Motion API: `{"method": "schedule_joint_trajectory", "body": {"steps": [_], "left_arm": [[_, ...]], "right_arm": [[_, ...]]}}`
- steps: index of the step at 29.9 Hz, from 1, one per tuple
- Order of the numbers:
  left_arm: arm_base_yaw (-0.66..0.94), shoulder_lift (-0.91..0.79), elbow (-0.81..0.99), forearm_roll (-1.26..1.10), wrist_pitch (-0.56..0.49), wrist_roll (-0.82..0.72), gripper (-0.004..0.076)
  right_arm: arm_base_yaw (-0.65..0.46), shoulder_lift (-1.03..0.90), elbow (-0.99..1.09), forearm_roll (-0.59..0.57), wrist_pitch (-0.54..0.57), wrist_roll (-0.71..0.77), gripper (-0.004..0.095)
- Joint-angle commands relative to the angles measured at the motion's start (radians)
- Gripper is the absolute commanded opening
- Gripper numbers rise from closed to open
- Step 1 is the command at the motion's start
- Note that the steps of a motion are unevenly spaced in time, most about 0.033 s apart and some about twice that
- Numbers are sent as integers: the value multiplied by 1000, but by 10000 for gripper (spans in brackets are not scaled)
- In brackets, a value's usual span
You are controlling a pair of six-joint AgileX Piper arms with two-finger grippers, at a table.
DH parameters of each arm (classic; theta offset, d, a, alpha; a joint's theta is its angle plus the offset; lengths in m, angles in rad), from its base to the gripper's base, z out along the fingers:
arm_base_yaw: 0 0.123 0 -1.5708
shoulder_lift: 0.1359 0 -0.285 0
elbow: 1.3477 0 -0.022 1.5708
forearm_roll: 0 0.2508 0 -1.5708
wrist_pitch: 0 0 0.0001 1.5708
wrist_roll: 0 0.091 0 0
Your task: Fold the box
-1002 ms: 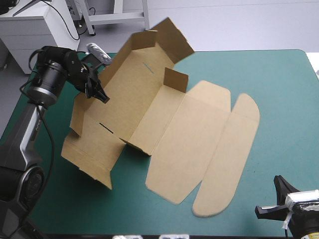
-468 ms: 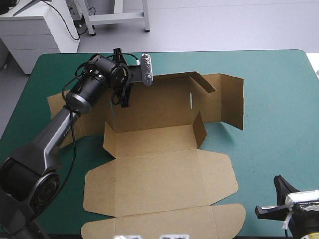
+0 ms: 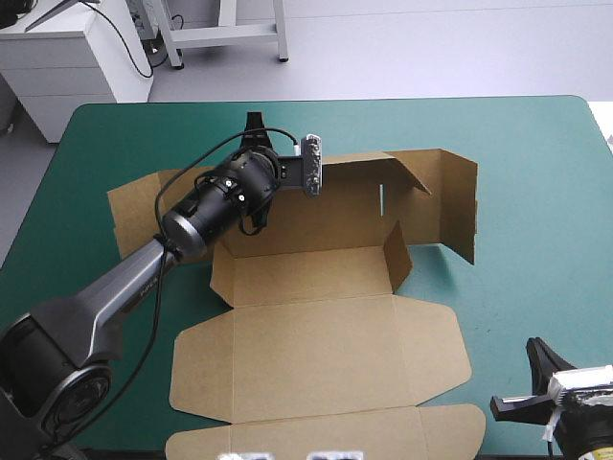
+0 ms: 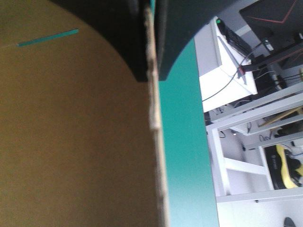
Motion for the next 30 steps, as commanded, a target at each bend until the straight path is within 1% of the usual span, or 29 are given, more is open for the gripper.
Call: {"method": "schedule_joint_trajectory", "body": {"steps": [1, 8, 14, 17, 18, 23, 30], "left_arm": [[-65, -79, 39, 146, -81, -106, -9], [-133, -153, 178, 304, -134, -318, -9], [-155, -214, 313, 339, -168, -369, -9], [-190, -248, 396, 456, -190, -484, -9], [-206, -256, 428, 526, -192, -544, -9], [-274, -268, 524, 763, -145, -767, -9], [-347, -268, 632, 995, -34, -1078, -8]], "right_arm": [[2, -23, -22, 5, -70, -8, -14], [2, -23, -22, 5, -70, -8, -14], [2, -23, -22, 5, -70, -8, -14], [2, -23, -22, 5, -70, -8, -14], [2, -23, -22, 5, -70, -8, -14], [2, -23, -22, 5, -70, -8, -14], [2, -23, -22, 5, -70, -8, -14]]}}
